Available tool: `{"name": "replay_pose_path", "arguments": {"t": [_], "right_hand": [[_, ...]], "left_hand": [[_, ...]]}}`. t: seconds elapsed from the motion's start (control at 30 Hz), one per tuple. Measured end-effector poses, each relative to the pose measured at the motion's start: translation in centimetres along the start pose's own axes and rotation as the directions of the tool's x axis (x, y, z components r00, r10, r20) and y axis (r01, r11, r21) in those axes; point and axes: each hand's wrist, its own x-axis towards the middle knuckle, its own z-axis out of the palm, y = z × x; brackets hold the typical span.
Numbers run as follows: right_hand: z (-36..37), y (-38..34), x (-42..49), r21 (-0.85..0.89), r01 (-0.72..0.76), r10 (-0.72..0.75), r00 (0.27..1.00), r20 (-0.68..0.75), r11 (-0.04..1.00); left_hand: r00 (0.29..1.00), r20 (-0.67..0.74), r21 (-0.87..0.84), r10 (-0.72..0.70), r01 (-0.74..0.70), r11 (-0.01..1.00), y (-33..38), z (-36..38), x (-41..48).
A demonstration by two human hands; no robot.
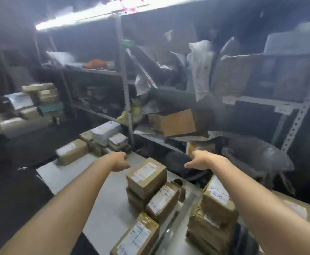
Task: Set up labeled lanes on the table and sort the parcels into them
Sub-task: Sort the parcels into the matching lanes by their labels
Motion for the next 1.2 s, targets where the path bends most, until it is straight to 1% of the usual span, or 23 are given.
{"name": "replay_pose_path", "arguments": {"t": [0.13,0.27,0.37,0.5,0.57,0.67,0.8,0.87,0.97,1.1,1.2], "right_hand": [[2.2,-13.3,4.1,-0.007,0.133,-0.132,0.990,0.040,0.991],[4.8,-27.1,7.1,-0.013,0.215,-0.214,0.976,0.043,0.976],[6.4,-35.3,9.0,-0.023,0.277,-0.275,0.959,0.067,0.961],[7.8,-43.5,12.3,-0.063,0.281,-0.274,0.957,0.099,0.958],[8.2,-46.8,14.5,-0.074,0.293,-0.285,0.953,0.102,0.953],[8.3,-50.2,18.2,-0.055,0.305,-0.300,0.951,0.079,0.951],[9.2,-53.1,24.6,-0.012,0.289,-0.288,0.957,0.029,0.957],[9.7,-54.6,27.9,0.014,0.293,-0.293,0.956,0.032,0.956],[10.7,-56.9,32.8,0.069,0.301,-0.304,0.952,0.034,0.951],[13.4,-59.7,39.6,0.188,0.245,-0.257,0.965,0.044,0.951],[15.2,-61.8,42.9,0.249,0.206,-0.228,0.971,0.065,0.946]], "left_hand": [[0.988,-0.024,-0.038,-0.151,0.150,0.988,-14.7,-1.1,-1.6],[0.971,-0.008,-0.095,-0.239,0.237,0.967,-28.6,-1.5,-1.4],[0.951,0.018,-0.148,-0.308,0.307,0.940,-36.6,-1.5,-1.2],[0.943,0.012,-0.223,-0.334,0.328,0.918,-44.6,-1.5,1.1],[0.942,0.019,-0.238,-0.334,0.329,0.914,-47.5,-1.7,3.1],[0.947,0.020,-0.236,-0.320,0.315,0.919,-50.0,-2.6,6.4],[0.954,0.019,-0.236,-0.298,0.294,0.926,-52.5,-3.5,12.8],[0.958,0.012,-0.218,-0.288,0.283,0.934,-53.8,-4.1,16.4],[0.957,-0.002,-0.212,-0.289,0.282,0.936,-55.5,-4.6,21.7],[0.960,0.017,-0.205,-0.280,0.277,0.939,-57.8,-4.7,29.0],[0.963,0.042,-0.247,-0.265,0.267,0.932,-59.7,-4.5,33.8]]}}
